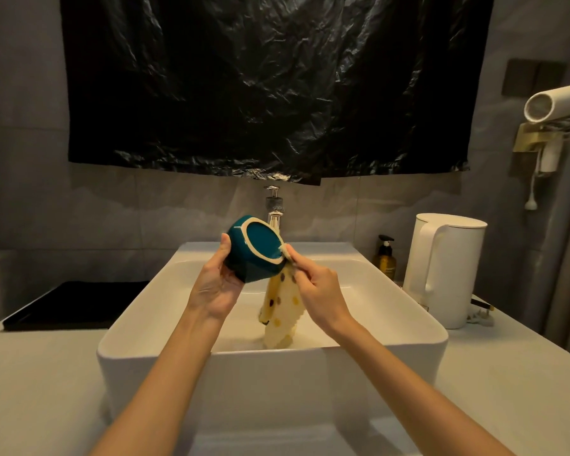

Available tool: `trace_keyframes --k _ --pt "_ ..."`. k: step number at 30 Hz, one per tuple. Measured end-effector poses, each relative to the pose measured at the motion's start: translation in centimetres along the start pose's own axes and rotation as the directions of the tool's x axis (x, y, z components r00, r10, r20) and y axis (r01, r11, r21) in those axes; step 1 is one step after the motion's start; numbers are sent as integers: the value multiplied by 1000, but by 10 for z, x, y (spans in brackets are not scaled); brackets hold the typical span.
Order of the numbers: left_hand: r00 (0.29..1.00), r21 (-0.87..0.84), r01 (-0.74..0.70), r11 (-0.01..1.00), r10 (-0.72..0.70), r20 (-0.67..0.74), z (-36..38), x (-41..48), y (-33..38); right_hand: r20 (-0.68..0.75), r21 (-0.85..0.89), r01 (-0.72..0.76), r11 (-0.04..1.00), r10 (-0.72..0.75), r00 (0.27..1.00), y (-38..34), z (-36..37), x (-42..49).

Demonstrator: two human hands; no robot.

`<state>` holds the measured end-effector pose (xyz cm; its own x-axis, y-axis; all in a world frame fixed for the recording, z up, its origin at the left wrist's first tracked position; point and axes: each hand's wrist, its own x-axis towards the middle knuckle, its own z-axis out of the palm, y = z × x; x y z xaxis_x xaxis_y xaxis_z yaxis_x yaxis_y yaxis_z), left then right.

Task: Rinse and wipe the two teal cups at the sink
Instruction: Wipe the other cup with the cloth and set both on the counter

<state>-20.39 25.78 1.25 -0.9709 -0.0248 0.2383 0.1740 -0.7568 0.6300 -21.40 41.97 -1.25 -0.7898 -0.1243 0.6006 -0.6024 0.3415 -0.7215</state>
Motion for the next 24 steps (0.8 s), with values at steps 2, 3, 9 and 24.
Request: trace_keyframes --k 2,3,9,24 --pt "1000 3 13 1000 -13 8 0 0 0 10 -10 -7 1000 7 1000 -2 -1 11" --pt "1000 5 20 1000 -20 7 1 0 -1 18 -7 -16 1000 16 1000 -3 -1 17" --pt "1000 -55 0 999 0 0 0 1 -1 34 41 -56 998 55 998 -3 9 10" --pt "995 -77 -28 997 20 -101 -11 8 -1 138 -357 376 855 -350 926 -15 44 -12"
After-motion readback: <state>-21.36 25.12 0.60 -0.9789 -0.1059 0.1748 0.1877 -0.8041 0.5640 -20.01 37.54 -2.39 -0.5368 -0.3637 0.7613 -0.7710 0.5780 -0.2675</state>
